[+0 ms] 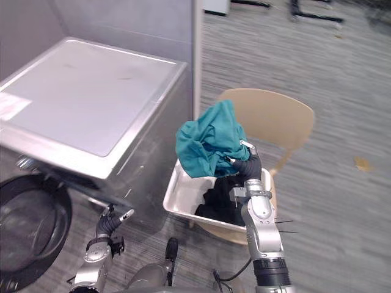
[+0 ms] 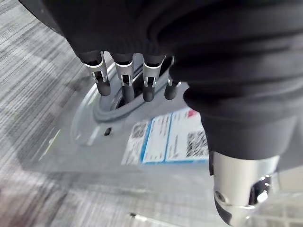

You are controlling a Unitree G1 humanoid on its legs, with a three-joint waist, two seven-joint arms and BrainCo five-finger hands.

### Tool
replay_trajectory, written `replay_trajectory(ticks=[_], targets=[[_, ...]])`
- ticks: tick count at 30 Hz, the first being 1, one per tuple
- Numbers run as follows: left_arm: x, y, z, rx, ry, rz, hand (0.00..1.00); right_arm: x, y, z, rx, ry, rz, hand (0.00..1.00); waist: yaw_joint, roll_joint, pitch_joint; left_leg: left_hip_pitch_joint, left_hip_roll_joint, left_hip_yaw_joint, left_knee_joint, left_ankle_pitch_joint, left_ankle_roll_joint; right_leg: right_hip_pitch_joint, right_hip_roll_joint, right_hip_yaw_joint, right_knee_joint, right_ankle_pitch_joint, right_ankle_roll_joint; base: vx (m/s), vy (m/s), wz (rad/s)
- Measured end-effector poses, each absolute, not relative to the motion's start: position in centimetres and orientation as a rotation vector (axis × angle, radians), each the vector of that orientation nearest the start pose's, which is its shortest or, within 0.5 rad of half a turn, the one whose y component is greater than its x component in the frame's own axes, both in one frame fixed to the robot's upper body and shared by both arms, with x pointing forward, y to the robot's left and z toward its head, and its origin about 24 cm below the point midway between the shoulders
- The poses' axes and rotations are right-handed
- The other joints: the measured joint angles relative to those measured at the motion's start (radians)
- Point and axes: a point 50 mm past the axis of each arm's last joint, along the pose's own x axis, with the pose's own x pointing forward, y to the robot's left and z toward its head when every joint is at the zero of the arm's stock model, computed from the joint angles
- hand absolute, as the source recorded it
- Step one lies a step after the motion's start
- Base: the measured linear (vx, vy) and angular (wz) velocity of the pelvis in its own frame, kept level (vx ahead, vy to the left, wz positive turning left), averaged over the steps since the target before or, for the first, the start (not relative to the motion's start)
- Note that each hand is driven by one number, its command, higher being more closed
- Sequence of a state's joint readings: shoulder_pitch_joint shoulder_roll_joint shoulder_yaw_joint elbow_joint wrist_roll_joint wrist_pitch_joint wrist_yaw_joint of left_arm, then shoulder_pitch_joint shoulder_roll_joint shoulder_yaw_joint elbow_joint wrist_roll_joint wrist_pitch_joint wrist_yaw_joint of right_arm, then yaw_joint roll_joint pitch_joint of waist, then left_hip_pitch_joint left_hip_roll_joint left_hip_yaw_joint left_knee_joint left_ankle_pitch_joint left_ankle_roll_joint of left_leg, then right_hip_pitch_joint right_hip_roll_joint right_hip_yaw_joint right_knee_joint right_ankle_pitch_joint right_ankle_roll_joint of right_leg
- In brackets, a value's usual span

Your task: Pick up the laundry basket with both hands and put the clothes into the washing machine.

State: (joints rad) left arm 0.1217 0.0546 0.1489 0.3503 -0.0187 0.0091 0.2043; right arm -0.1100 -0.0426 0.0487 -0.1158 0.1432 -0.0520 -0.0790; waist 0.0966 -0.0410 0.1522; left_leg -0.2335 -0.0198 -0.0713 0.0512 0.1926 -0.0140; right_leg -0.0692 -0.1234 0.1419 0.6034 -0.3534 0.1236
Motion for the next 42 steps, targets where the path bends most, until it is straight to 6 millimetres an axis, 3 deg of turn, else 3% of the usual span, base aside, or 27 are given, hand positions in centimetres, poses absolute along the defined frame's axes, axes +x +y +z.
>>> replay_trajectory(ticks=[1, 3, 4, 5, 6, 7, 9, 10, 13, 14, 17, 18, 20, 22, 25, 26, 30, 31, 42], targets=[[19.4, 20.8, -5.0, 0.025, 0.414, 0.395, 0.00, 27.1, -13.0, 11.2, 0.127, -0.310, 0.046, 1.00, 0.022, 0.007, 0.003, -0.049, 0.006, -0.010, 0.051, 0.001, -0.001, 0.021, 0.013, -0.031, -0.060, -0.058, -0.032, -0.22, -0.279, 0.28], [19.1, 19.9, -4.3, 0.000, 0.373, 0.379, 0.00, 26.9, -12.5, 12.0, 0.130, -0.346, 0.072, 1.00, 0.031, 0.025, 0.002, -0.086, 0.023, -0.033, 0.064, 0.013, -0.019, 0.011, 0.033, -0.076, -0.087, -0.106, -0.068, -0.30, -0.262, 0.41], [19.0, 18.5, -4.0, -0.033, 0.360, 0.351, 0.00, 26.8, -12.8, 12.1, 0.117, -0.360, 0.070, 1.00, 0.015, 0.072, 0.009, -0.101, 0.054, -0.058, 0.039, 0.007, -0.035, 0.001, 0.073, -0.121, -0.077, -0.104, -0.082, -0.37, -0.247, 0.78], [19.1, 17.6, -3.7, -0.051, 0.347, 0.321, 0.00, 26.9, -13.2, 12.0, 0.099, -0.355, 0.065, 1.00, 0.000, 0.095, 0.015, -0.098, 0.079, -0.034, 0.004, -0.019, -0.047, -0.001, 0.089, -0.160, -0.078, -0.091, -0.103, -0.45, -0.246, 1.10], [19.5, 16.6, -3.3, -0.065, 0.327, 0.272, 0.00, 27.0, -13.5, 11.8, 0.082, -0.344, 0.059, 1.00, -0.008, 0.090, 0.019, -0.104, 0.090, 0.012, -0.008, -0.091, -0.040, -0.004, 0.069, -0.198, -0.097, -0.075, -0.130, -0.37, -0.138, 1.08], [20.0, 15.8, -2.4, -0.068, 0.284, 0.220, 0.00, 27.3, -13.7, 11.4, 0.056, -0.326, 0.063, 1.00, -0.021, 0.072, 0.029, -0.104, 0.084, 0.078, 0.026, -0.095, -0.029, -0.008, 0.041, -0.232, -0.118, -0.050, -0.144, -0.34, -0.128, 1.08], [20.5, 15.4, -1.0, -0.060, 0.219, 0.168, 0.00, 27.6, -13.9, 11.2, 0.024, -0.316, 0.059, 1.00, -0.032, 0.068, 0.013, -0.101, 0.073, 0.118, 0.146, -0.098, -0.033, -0.026, 0.014, -0.261, -0.173, 0.015, -0.142, -0.27, -0.120, 0.64], [21.0, 15.3, 0.2, -0.054, 0.153, 0.152, 0.00, 27.9, -14.0, 11.3, 0.002, -0.315, 0.067, 1.00, -0.029, 0.083, 0.003, -0.080, 0.083, 0.131, 0.230, -0.103, -0.032, -0.039, 0.015, -0.268, -0.216, 0.061, -0.142, -0.22, -0.072, 0.32], [22.9, 15.0, 3.2, -0.002, -0.007, 0.080, 0.00, 28.3, -14.2, 10.3, -0.031, -0.264, 0.090, 1.00, -0.034, 0.118, -0.017, 0.042, 0.135, 0.180, 0.321, -0.262, -0.029, -0.037, 0.017, -0.329, -0.281, 0.127, -0.142, -0.16, 0.027, 0.47], [23.3, 14.7, 3.7, 0.009, -0.035, 0.057, 0.00, 28.3, -14.2, 10.2, -0.034, -0.259, 0.099, 1.00, -0.037, 0.118, -0.018, 0.058, 0.147, 0.196, 0.316, -0.271, -0.024, -0.036, 0.016, -0.343, -0.285, 0.132, -0.138, -0.18, 0.076, 0.75], [24.5, 12.6, 5.3, 0.119, -0.118, -0.104, 0.00, 28.6, -13.3, 10.5, -0.046, -0.263, 0.171, 1.00, -0.065, 0.125, -0.042, 0.110, 0.140, 0.214, 0.111, -0.249, -0.058, -0.026, 0.016, -0.435, -0.329, 0.158, -0.109, -0.16, 0.114, 0.90], [24.6, 11.8, 5.5, 0.167, -0.133, -0.155, 0.00, 28.7, -12.8, 10.4, -0.043, -0.260, 0.199, 1.00, -0.070, 0.110, -0.052, 0.148, 0.123, 0.209, -0.001, -0.205, -0.058, -0.021, 0.006, -0.460, -0.348, 0.174, -0.104, -0.11, 0.126, 0.58], [24.5, 11.3, 5.4, 0.206, -0.136, -0.187, 0.00, 28.5, -11.8, 10.3, -0.038, -0.255, 0.253, 1.00, -0.069, 0.105, -0.064, 0.187, 0.108, 0.196, -0.100, -0.141, -0.046, 0.003, 0.002, -0.486, -0.373, 0.193, -0.088, -0.08, 0.120, 0.51], [24.4, 11.0, 4.9, 0.241, -0.122, -0.215, 0.00, 28.3, -10.0, 9.8, -0.024, -0.236, 0.332, 1.00, -0.061, 0.096, -0.076, 0.220, 0.090, 0.182, -0.141, -0.107, -0.038, 0.032, -0.011, -0.502, -0.381, 0.201, -0.079, -0.05, 0.116, 0.34], [24.6, 11.1, 4.5, 0.270, -0.105, -0.230, 0.00, 28.4, -8.8, 9.1, 0.000, -0.202, 0.384, 1.00, -0.055, 0.093, -0.086, 0.233, 0.080, 0.178, -0.143, -0.104, -0.034, 0.047, -0.018, -0.503, -0.384, 0.206, -0.071, -0.03, 0.061, 0.10], [24.8, 11.0, 4.1, 0.288, -0.091, -0.246, 1.00, 28.3, -8.4, 8.8, 0.011, -0.190, 0.395, 1.00, -0.053, 0.093, -0.092, 0.234, 0.076, 0.173, -0.143, -0.101, -0.031, 0.052, -0.019, -0.505, -0.385, 0.208, -0.067, -0.03, 0.028, 0.08], [25.2, 10.2, 3.2, 0.350, -0.064, -0.295, 1.00, 28.2, -7.9, 8.1, 0.020, -0.154, 0.423, 1.00, -0.056, 0.089, -0.101, 0.232, 0.077, 0.160, -0.145, -0.093, -0.035, 0.056, -0.018, -0.506, -0.395, 0.221, -0.067, -0.02, 0.006, 0.02], [25.4, 10.0, 3.2, 0.379, -0.069, -0.294, 1.00, 28.0, -7.4, 7.9, 0.034, -0.145, 0.444, 0.00, -0.056, 0.086, -0.102, 0.232, 0.081, 0.156, -0.145, -0.090, -0.038, 0.057, -0.015, -0.509, -0.396, 0.223, -0.068, -0.03, -0.006, 0.04], [25.8, 12.2, 2.9, 0.414, -0.047, -0.135, 1.00, 27.1, -6.7, 6.4, 0.046, -0.086, 0.492, 0.00, -0.055, 0.076, -0.112, 0.232, 0.101, 0.137, -0.148, -0.085, -0.047, 0.064, 0.006, -0.522, -0.395, 0.220, -0.074, 0.01, -0.021, 0.03]])
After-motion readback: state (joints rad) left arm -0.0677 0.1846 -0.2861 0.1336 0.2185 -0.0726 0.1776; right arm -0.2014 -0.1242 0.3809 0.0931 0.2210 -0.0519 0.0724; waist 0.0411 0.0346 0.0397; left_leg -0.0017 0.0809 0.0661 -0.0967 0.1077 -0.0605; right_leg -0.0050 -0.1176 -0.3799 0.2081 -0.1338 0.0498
